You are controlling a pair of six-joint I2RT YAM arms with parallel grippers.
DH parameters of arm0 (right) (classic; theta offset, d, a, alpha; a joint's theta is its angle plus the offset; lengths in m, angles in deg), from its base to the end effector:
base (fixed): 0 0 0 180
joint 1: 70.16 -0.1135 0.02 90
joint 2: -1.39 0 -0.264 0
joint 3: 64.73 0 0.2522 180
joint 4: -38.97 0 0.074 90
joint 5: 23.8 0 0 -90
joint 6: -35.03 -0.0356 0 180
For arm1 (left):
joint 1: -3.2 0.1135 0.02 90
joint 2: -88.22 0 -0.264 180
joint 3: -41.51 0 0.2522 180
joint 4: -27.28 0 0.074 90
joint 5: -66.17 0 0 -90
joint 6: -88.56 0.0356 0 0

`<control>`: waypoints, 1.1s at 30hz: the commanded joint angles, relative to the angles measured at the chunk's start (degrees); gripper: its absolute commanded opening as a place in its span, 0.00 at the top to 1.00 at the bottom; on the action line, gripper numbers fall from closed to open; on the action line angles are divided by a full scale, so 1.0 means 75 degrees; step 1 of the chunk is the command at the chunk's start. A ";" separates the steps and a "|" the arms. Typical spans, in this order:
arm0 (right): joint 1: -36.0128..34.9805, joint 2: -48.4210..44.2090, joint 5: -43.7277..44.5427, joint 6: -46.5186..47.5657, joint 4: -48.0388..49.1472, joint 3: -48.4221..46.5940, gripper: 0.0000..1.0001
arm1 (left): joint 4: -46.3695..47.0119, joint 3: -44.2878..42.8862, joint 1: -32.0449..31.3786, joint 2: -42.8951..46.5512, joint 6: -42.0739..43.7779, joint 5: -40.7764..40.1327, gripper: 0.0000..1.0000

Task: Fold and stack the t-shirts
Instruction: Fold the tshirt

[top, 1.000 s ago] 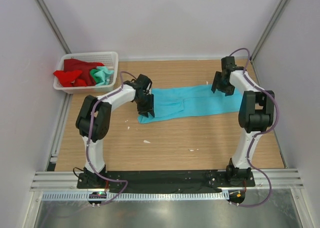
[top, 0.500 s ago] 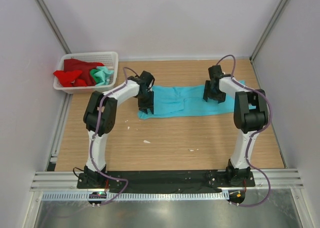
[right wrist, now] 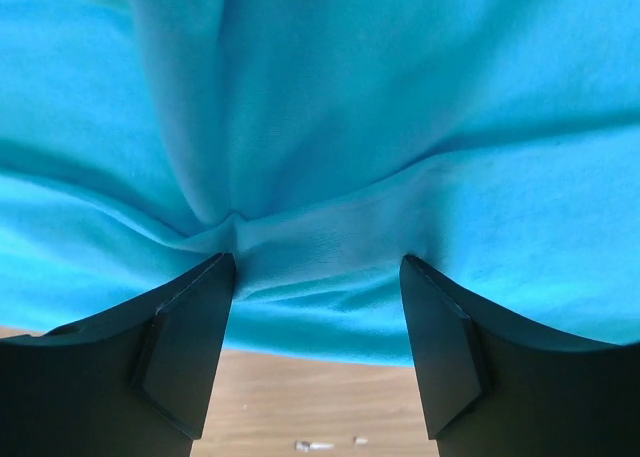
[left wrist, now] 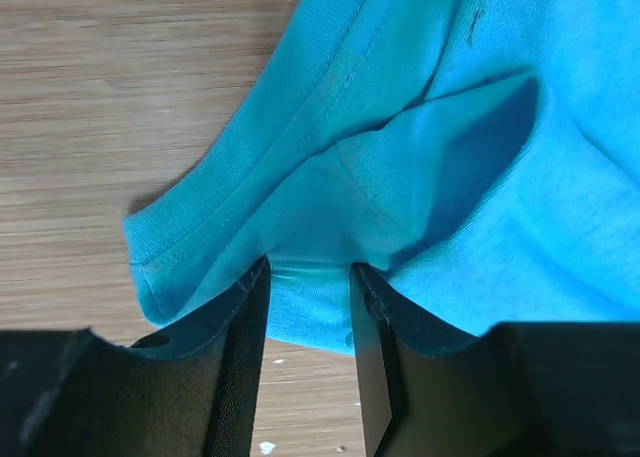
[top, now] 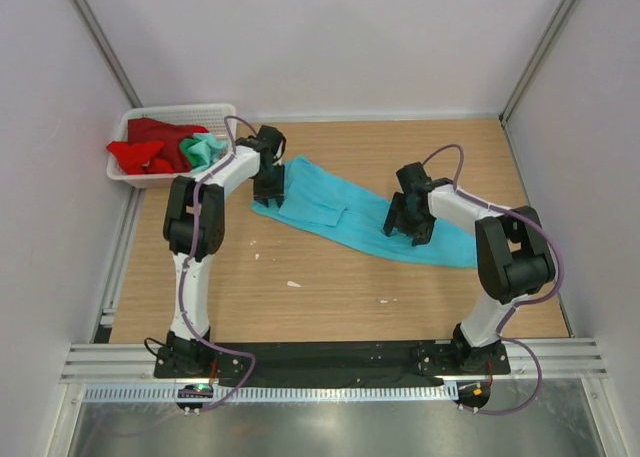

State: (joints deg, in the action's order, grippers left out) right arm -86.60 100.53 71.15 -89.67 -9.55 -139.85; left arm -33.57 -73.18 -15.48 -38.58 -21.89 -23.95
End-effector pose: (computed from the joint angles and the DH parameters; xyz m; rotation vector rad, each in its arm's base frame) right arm 0.3127 0.0891 0.1671 0.4674 2.7900 0.0772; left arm 0.4328 -0.1462 0.1672 -0.0446 2.8570 -0.1405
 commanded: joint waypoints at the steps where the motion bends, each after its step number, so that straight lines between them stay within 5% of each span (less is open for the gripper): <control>1: -0.0081 -0.0713 -0.0462 -0.0427 -0.0427 -0.0289 0.26 | -0.0435 -0.0019 0.0088 -0.0005 0.0653 -0.0851 0.60; 11: 0.0083 -0.0316 0.0863 0.2187 -0.1341 -0.2048 0.22 | -0.0120 -0.0137 -0.0111 0.1603 -0.1736 0.0262 0.48; 13: 0.0084 -0.0245 0.0934 0.2201 -0.1446 -0.2072 0.22 | 0.0032 -0.0161 -0.0251 0.1428 -0.2825 0.0239 0.46; 14: 0.0095 -0.0257 0.0934 0.2201 -0.1424 -0.2061 0.22 | 0.0079 -0.0161 -0.0310 0.1322 -0.3292 0.0181 0.27; 18: 0.0084 -0.0292 0.0980 0.2236 -0.1388 -0.1944 0.21 | 0.0232 -0.0300 -0.0392 0.0760 -0.5763 0.0589 0.25; 24: 0.0084 -0.0737 0.0805 0.2119 -0.1119 -0.1312 0.21 | -0.0610 -0.1927 -0.0767 -0.0377 -0.6039 -0.0768 0.18; 33: 0.0072 -0.1124 0.0465 0.2329 -0.0639 -0.0678 0.20 | -0.0799 -0.2153 -0.0627 -0.1466 -0.6063 -0.1414 0.17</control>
State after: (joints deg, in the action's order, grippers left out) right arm -86.06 95.24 75.15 -73.60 -17.46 -145.21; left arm -37.88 -88.33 -21.42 -46.45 -66.26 -29.88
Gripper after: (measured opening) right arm 0.798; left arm 0.834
